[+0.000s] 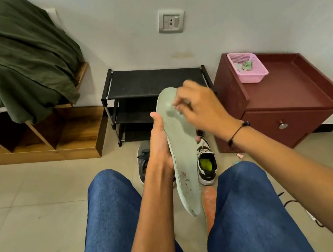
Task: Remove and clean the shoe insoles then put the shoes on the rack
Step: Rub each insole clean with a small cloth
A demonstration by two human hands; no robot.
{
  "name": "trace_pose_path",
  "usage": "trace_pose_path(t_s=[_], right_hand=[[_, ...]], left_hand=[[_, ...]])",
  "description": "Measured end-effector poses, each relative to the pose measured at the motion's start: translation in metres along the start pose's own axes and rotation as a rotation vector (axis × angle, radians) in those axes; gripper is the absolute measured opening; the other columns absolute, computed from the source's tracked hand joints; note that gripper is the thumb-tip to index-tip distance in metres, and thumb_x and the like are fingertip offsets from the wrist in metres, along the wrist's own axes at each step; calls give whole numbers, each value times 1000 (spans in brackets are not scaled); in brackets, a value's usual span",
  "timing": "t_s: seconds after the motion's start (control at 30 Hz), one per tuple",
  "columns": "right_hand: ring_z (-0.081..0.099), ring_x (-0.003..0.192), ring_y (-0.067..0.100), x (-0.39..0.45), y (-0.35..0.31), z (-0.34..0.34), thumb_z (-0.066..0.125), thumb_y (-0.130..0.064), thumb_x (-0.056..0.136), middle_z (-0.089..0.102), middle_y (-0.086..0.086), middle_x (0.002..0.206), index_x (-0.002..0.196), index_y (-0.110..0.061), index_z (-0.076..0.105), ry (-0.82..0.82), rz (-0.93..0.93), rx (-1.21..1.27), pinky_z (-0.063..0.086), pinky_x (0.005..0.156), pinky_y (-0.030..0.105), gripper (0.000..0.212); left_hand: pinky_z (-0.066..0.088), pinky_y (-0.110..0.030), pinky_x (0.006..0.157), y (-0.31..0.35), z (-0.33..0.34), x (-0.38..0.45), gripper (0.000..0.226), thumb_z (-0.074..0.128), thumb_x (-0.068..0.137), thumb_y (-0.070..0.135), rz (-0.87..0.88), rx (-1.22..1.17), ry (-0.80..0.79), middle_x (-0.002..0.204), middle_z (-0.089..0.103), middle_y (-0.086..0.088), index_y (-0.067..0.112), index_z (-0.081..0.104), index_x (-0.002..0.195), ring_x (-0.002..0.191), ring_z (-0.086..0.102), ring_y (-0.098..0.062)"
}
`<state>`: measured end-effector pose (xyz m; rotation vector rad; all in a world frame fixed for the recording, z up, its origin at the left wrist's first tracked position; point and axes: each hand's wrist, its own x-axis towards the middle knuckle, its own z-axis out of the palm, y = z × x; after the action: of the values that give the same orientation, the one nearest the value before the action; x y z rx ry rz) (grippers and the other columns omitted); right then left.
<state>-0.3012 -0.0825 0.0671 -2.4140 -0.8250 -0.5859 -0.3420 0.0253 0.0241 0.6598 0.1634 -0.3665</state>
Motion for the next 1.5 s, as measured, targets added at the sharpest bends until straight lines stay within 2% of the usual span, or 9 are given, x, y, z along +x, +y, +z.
trace_pose_path(t_s=[0.2, 0.3, 0.5, 0.6, 0.8, 0.97, 1.17, 1.37, 1.5], right_hand=[[46, 56, 28, -2, -2, 18, 45, -7, 77, 46, 9, 81, 76, -5, 53, -103, -65, -135, 40, 43, 35, 8], [45, 51, 29, 11, 6, 19, 53, 5, 75, 49, 14, 85, 78, -4, 52, -74, -34, -230, 41, 41, 36, 10], [55, 89, 32, 39, 40, -8, 50, 2, 83, 57, 17, 100, 86, -2, 60, 110, 408, -220, 34, 69, 28, 11], [52, 77, 22, 32, 21, -12, 51, 5, 77, 57, 14, 88, 79, 0, 60, 243, 295, -101, 26, 62, 18, 10], [46, 69, 14, 1, -16, 20, 48, -12, 83, 44, -3, 80, 72, -8, 56, -41, 12, 41, 38, 55, 25, 14], [51, 62, 32, 16, 3, 23, 49, 2, 80, 47, 10, 82, 75, -6, 53, -7, 65, -134, 45, 51, 41, 10], [57, 83, 33, 32, 35, -1, 49, 3, 81, 57, 15, 93, 81, -3, 63, 129, 398, -200, 37, 67, 31, 15], [47, 69, 13, -5, -12, 12, 50, -7, 80, 45, -1, 81, 77, -6, 62, 33, 66, -1, 36, 58, 19, 13], [51, 60, 25, -6, -9, 24, 48, -8, 83, 48, 8, 83, 78, -5, 58, -9, 46, -125, 41, 46, 32, 12]], left_hand=[[54, -35, 74, -5, 9, -4, 58, 25, 95, 59, 11, -24, 8, 93, 67, -12, 14, 57, 112, 87, 65, -23], [53, -33, 58, -2, 5, -4, 64, 22, 93, 63, 5, 27, -23, 90, 66, -13, 16, 60, 113, 73, 64, -25], [49, -27, 50, 0, -1, -4, 82, 18, 85, 75, -142, 44, -113, 89, 61, -18, 10, 59, 118, 58, 56, -26], [49, -28, 52, 0, -5, 0, 82, 20, 86, 74, -116, -8, -88, 93, 61, -17, 10, 54, 125, 64, 59, -26], [50, -35, 86, -4, 3, -1, 52, 28, 97, 54, 35, -22, -41, 104, 63, -12, 15, 59, 111, 101, 60, -21], [54, -33, 58, -1, -8, -1, 68, 25, 90, 67, -62, 50, -69, 93, 67, -12, 16, 56, 122, 81, 63, -25], [50, -28, 52, -6, -9, 0, 85, 23, 83, 76, -175, 39, -95, 91, 63, -16, 9, 53, 127, 67, 56, -25], [51, -33, 71, -7, -2, 2, 59, 28, 94, 60, -29, -37, -29, 91, 67, -9, 14, 60, 109, 83, 62, -20], [56, -33, 70, -7, -5, 1, 55, 26, 95, 58, -48, 2, -50, 93, 69, -9, 17, 57, 114, 86, 66, -20]])
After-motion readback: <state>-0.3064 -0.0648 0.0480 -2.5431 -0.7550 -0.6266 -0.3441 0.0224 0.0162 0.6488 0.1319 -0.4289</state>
